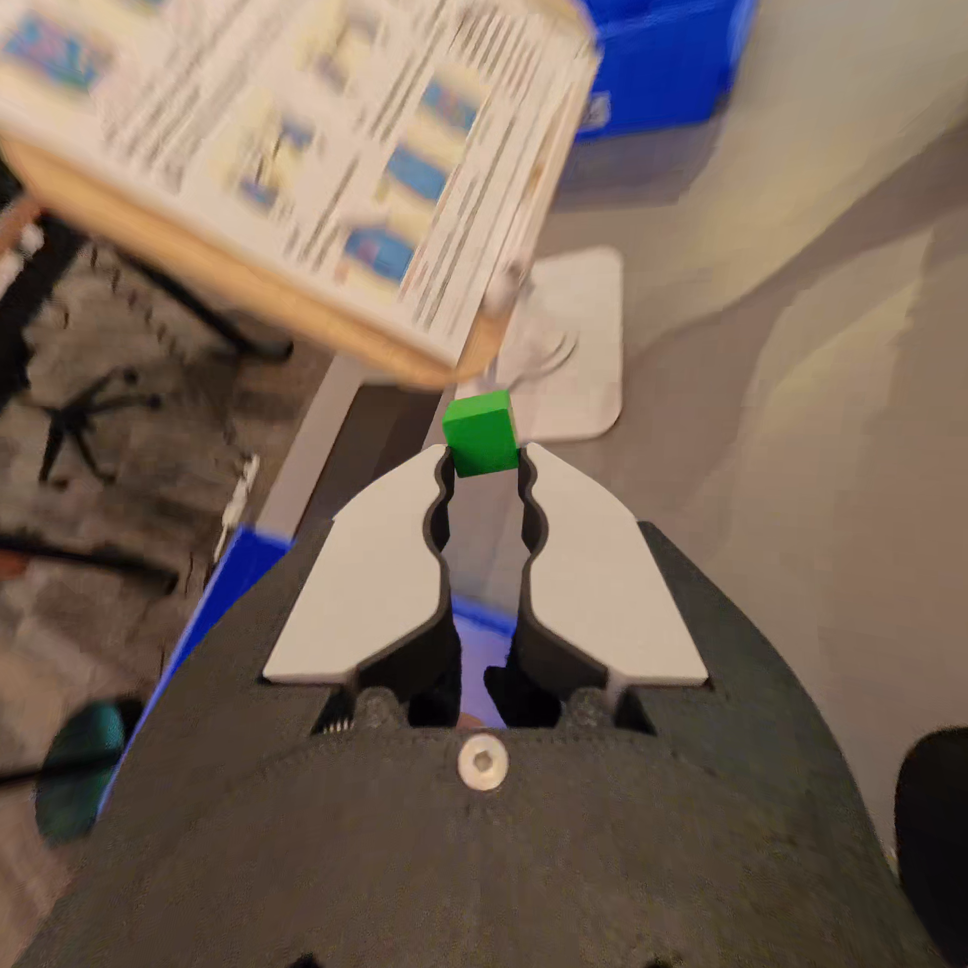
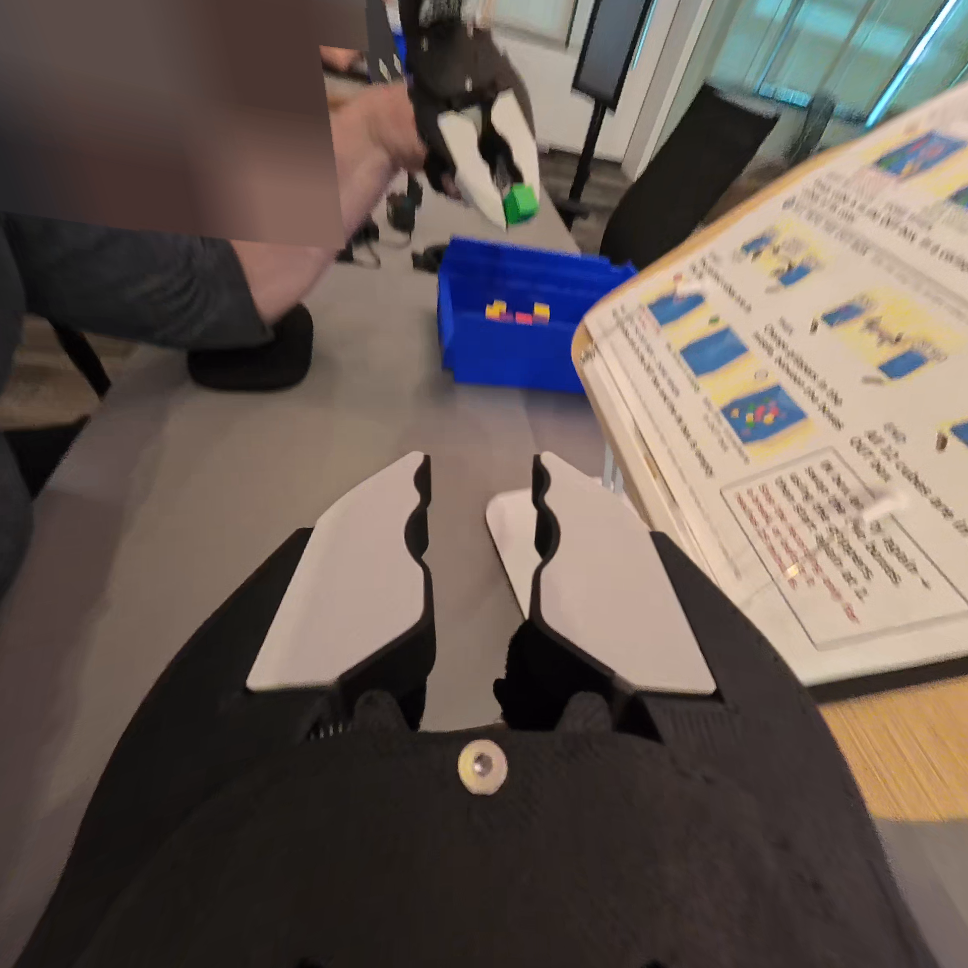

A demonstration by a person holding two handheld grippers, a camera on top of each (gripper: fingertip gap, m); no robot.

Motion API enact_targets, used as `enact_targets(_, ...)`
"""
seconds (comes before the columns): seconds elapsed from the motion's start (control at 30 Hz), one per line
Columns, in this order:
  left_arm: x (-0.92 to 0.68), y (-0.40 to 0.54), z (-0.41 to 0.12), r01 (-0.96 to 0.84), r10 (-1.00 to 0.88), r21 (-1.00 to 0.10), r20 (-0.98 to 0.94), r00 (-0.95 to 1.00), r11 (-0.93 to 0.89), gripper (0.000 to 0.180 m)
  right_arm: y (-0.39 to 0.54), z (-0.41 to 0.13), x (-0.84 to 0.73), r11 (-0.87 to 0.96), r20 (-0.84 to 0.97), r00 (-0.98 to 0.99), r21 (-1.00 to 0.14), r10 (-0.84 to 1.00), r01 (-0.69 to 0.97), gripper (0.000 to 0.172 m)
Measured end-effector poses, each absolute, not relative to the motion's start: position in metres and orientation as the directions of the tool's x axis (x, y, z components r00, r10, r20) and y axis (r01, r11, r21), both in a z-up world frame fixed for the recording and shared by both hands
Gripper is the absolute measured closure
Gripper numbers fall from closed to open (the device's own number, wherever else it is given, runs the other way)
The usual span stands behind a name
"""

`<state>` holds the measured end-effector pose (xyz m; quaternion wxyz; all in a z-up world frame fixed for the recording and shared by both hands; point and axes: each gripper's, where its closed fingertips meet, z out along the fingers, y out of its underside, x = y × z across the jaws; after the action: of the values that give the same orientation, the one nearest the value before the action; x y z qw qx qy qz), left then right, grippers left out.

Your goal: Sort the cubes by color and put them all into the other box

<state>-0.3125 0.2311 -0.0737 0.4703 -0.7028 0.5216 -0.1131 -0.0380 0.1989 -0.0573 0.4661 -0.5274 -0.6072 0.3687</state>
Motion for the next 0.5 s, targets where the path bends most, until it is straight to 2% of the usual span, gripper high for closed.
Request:
enact_targets(0.2, -0.184, 0.204, -0.063, -0.522, -0.911, -0.824, -0.364, 0.193, 0.219, 0.157, 0.186, -0.034, -0.071, 0.112, 0.115, 0.032, -0.991, 0.993, 0.076, 0.13)
enact_targets(0.37, -0.113, 0.186, -0.068, -0.409, -0.926, -0.864, -0.364, 0.105, 0.293, 0.157, 0.184, -0.044, -0.084, 0.107, 0.11, 0.041, -0.992, 0.993, 0.068, 0.124)
enact_targets(0.5, -0.09, 0.175, -0.067, -0.37, -0.928, -0.875, -0.364, 0.079, 0.312, 0.157, 0.178, -0.052, -0.089, 0.083, 0.083, -0.015, -0.994, 0.996, 0.071, 0.127)
